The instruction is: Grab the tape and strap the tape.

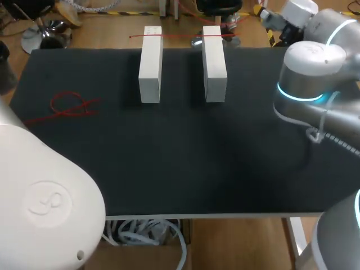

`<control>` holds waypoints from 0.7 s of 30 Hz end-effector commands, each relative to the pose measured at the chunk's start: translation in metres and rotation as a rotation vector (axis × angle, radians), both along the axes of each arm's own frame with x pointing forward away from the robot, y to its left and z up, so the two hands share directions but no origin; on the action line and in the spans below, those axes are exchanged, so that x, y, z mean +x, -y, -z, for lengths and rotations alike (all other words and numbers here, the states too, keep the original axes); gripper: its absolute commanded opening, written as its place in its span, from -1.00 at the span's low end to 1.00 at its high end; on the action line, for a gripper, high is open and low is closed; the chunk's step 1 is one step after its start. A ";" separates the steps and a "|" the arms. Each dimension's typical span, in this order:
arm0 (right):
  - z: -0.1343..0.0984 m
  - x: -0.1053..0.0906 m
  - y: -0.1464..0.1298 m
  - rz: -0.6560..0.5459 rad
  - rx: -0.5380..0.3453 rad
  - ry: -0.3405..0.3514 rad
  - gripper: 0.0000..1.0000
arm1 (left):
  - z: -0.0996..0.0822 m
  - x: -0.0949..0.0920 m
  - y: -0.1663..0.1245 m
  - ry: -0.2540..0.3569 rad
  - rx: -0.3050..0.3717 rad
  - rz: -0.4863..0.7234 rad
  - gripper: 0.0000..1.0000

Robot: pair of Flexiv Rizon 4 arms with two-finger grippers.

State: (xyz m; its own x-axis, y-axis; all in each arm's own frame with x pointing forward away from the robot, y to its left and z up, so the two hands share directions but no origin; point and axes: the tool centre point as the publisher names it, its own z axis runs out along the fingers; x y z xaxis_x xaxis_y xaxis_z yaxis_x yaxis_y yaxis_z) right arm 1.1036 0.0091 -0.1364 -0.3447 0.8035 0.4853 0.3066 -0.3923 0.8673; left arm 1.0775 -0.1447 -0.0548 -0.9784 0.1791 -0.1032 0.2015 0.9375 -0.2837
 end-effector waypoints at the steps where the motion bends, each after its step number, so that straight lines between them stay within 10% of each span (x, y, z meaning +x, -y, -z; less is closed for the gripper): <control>1: -0.017 0.001 0.000 0.012 -0.160 -0.194 -1.00 | -0.001 0.000 0.000 -0.002 0.005 -0.001 -1.00; 13: -0.017 0.001 0.000 0.012 -0.160 -0.194 -1.00 | -0.001 0.000 0.000 -0.002 0.005 -0.001 -1.00; 21: -0.039 -0.004 -0.055 -0.163 -0.793 -0.248 -1.00 | -0.001 0.000 0.000 -0.002 0.005 -0.001 -1.00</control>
State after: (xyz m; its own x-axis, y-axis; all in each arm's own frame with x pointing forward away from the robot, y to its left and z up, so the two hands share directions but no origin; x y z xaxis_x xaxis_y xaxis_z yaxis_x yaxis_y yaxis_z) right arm 1.0970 0.0511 -0.1028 -0.4079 0.8771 0.2535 0.3215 -0.1219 0.9390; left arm 1.0775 -0.1444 -0.0549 -0.9784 0.1792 -0.1035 0.2017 0.9375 -0.2836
